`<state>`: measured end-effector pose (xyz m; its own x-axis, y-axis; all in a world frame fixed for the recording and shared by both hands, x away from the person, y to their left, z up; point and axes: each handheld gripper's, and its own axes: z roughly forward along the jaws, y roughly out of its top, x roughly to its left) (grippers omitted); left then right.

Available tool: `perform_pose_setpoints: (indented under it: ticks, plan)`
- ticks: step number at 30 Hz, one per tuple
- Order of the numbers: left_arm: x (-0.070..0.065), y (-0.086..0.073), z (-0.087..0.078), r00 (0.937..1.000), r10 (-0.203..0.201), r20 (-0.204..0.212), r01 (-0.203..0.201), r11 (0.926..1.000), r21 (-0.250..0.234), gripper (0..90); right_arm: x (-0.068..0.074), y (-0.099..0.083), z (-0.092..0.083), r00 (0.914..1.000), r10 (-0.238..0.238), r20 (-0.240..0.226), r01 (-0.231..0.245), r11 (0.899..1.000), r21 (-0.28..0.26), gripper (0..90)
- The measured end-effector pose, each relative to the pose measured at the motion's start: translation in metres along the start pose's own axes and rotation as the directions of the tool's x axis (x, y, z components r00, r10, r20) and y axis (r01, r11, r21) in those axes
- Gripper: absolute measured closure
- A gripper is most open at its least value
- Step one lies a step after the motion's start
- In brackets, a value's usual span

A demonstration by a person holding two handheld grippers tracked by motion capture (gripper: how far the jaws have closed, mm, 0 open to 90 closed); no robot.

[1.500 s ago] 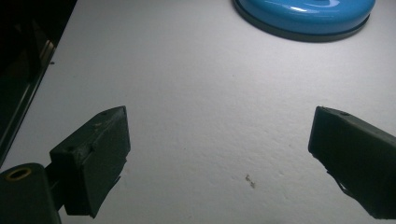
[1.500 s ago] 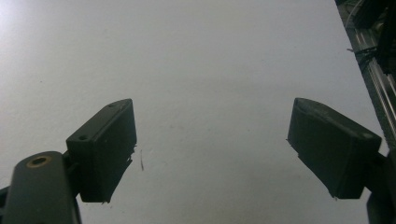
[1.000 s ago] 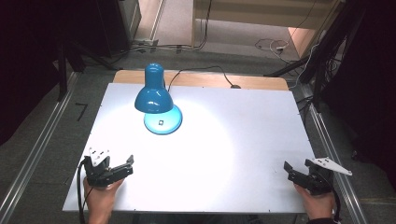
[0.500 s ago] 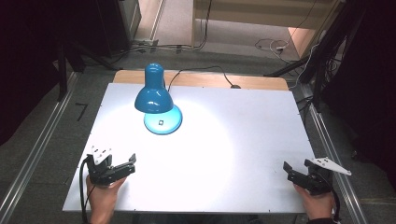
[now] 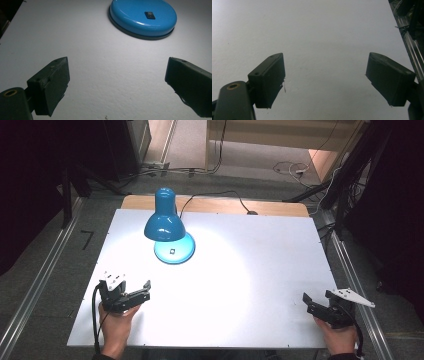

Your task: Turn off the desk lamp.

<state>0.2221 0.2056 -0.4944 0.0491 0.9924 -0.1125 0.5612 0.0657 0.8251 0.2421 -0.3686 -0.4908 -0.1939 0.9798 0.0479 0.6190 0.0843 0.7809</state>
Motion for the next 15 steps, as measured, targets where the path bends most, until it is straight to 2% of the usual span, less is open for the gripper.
perform_pose_setpoints:
  ticks: [15]
  plan:
    - [-0.0061, 0.0074, 0.0099, 1.0, 0.001, 0.003, -0.001, 1.0, -0.005, 8.0, 0.0005, 0.0001, -0.0004, 1.0, -0.002, 0.004, 0.002, 1.0, 0.0, 14.3]
